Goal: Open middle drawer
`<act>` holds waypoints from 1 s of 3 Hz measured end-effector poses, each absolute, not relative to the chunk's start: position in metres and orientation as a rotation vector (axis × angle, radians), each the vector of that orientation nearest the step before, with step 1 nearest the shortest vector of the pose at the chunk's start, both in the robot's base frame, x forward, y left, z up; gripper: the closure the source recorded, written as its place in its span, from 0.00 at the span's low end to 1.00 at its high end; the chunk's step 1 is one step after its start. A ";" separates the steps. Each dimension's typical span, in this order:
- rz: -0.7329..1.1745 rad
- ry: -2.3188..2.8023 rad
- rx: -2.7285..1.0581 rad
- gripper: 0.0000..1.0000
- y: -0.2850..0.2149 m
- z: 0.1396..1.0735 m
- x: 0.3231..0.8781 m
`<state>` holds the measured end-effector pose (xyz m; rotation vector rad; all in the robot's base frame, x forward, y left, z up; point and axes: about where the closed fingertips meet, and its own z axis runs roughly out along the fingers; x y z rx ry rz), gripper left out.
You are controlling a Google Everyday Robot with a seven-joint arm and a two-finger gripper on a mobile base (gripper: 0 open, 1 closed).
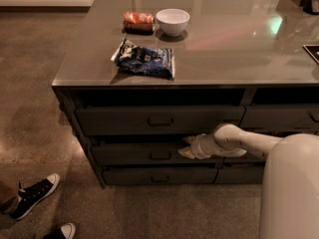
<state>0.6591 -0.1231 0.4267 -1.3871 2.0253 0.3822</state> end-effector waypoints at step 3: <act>0.383 2.016 -1.404 0.89 -0.126 0.426 0.658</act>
Offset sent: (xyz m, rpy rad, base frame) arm -0.0318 -0.0233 -0.0039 -0.0188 -0.0124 0.0362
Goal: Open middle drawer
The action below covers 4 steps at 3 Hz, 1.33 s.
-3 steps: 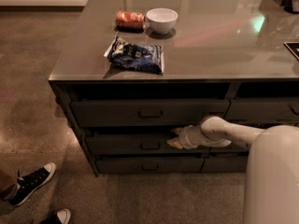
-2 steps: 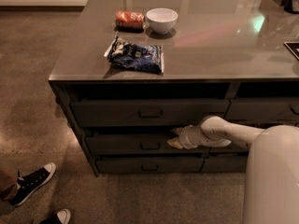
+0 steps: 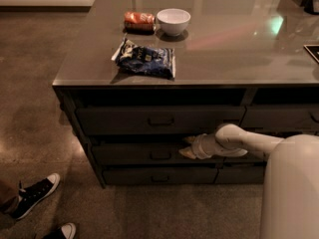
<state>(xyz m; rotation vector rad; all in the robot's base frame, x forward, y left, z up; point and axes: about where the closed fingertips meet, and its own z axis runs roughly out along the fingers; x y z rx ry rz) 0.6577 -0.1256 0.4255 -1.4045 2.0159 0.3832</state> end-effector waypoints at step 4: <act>0.395 1.998 -1.438 0.89 -0.120 0.424 0.654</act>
Offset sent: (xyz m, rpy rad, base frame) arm -0.0596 0.0101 -0.0405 -0.0041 0.0203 0.1326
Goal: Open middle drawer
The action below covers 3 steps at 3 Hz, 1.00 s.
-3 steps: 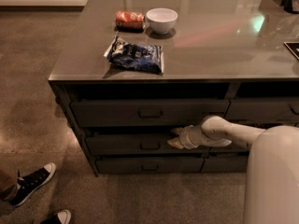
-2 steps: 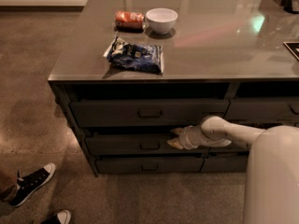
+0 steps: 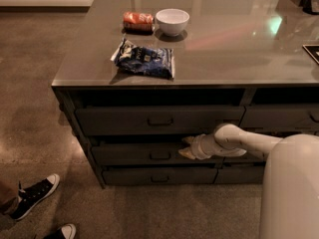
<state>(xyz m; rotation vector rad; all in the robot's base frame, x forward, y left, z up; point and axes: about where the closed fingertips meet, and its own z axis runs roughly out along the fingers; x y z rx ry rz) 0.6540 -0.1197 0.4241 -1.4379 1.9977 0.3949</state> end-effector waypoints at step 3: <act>0.395 1.985 -1.458 0.90 -0.117 0.424 0.652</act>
Offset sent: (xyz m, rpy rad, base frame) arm -0.0725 0.0170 -0.0494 -0.0375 -0.0440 0.1434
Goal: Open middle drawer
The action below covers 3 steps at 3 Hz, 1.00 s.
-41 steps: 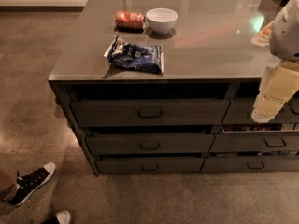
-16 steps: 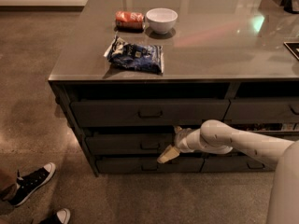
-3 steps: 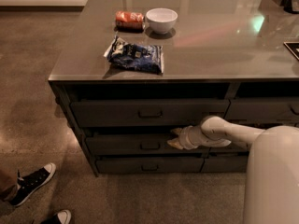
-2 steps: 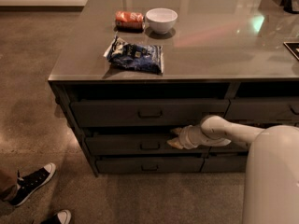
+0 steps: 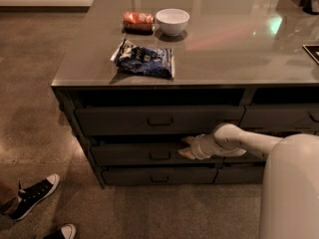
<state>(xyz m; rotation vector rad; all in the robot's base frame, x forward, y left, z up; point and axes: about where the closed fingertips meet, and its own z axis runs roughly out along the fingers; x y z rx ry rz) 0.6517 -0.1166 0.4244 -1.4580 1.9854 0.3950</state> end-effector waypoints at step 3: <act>0.394 1.975 -1.476 0.94 -0.115 0.425 0.651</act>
Offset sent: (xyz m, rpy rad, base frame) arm -0.0857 0.0160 -0.0495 -0.0606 -0.0572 0.1972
